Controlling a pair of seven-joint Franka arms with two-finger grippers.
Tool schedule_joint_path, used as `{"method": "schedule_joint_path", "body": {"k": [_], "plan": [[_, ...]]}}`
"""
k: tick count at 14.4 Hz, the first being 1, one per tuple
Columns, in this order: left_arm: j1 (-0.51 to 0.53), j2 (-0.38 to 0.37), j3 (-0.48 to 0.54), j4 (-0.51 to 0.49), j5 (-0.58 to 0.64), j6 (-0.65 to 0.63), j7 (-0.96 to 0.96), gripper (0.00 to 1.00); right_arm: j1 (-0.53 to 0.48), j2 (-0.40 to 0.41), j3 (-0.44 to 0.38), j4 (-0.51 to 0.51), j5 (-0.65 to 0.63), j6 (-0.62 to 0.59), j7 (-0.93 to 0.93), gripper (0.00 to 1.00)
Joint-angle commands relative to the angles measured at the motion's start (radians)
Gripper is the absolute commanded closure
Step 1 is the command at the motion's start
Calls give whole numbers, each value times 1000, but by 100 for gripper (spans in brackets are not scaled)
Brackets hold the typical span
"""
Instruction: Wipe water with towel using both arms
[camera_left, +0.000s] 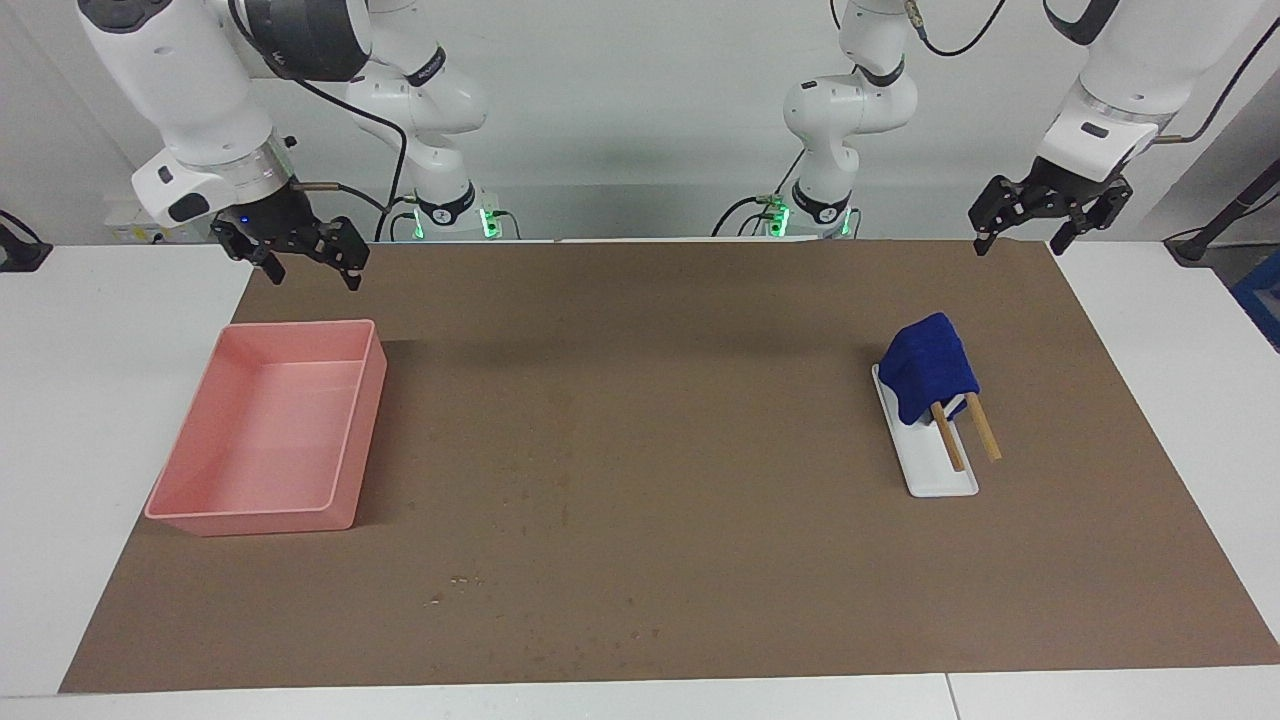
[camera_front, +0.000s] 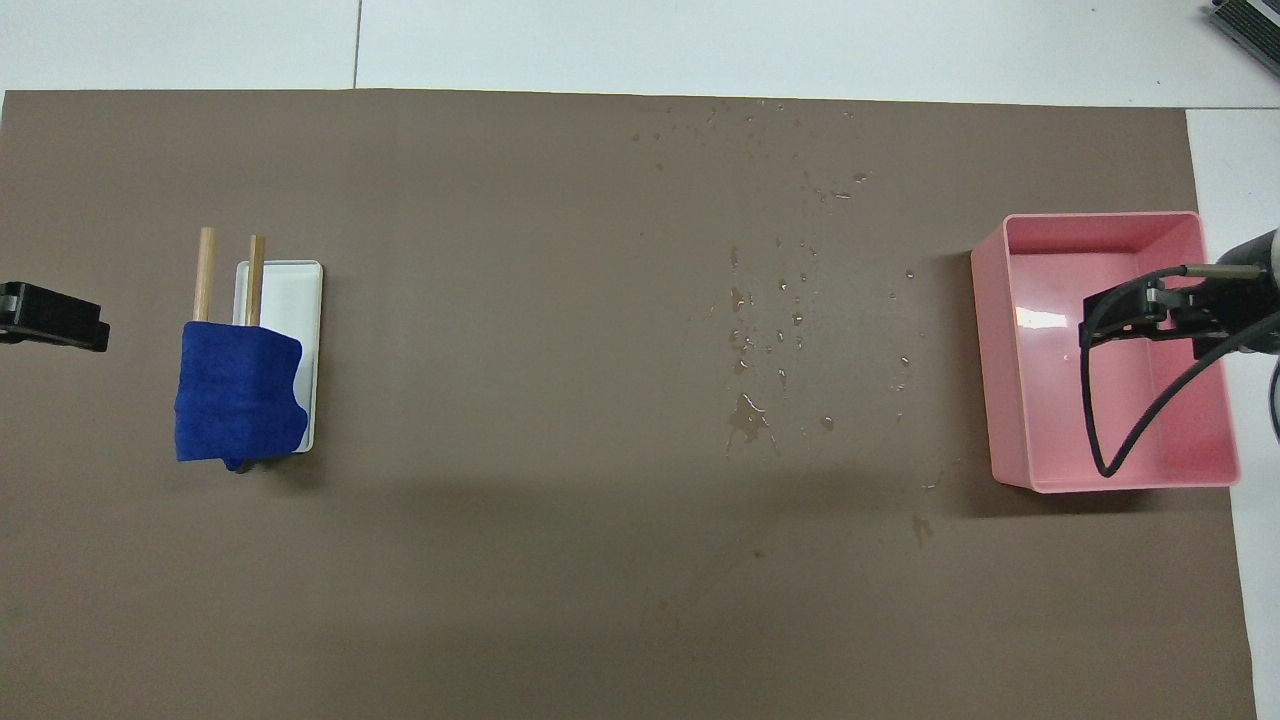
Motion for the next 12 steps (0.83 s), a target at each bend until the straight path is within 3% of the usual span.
{"method": "schedule_joint_path", "body": {"k": [1, 4, 6, 9, 12], "plan": [[2, -33, 5, -37, -2, 10, 16, 0, -6, -24, 5, -30, 8, 16, -15, 0], [3, -49, 7, -83, -2, 61, 3, 0, -6, -24, 5, -30, 8, 18, -15, 0], [9, -88, 10, -169, -2, 123, 3, 0, -5, -24, 5, -30, 8, 19, -15, 0], [49, -138, 11, -314, 2, 320, 6, 0, -5, -24, 5, -30, 8, 19, -15, 0], [94, -116, 10, -362, 4, 392, 9, 0, -5, -24, 5, -31, 8, 19, -15, 0]]}}
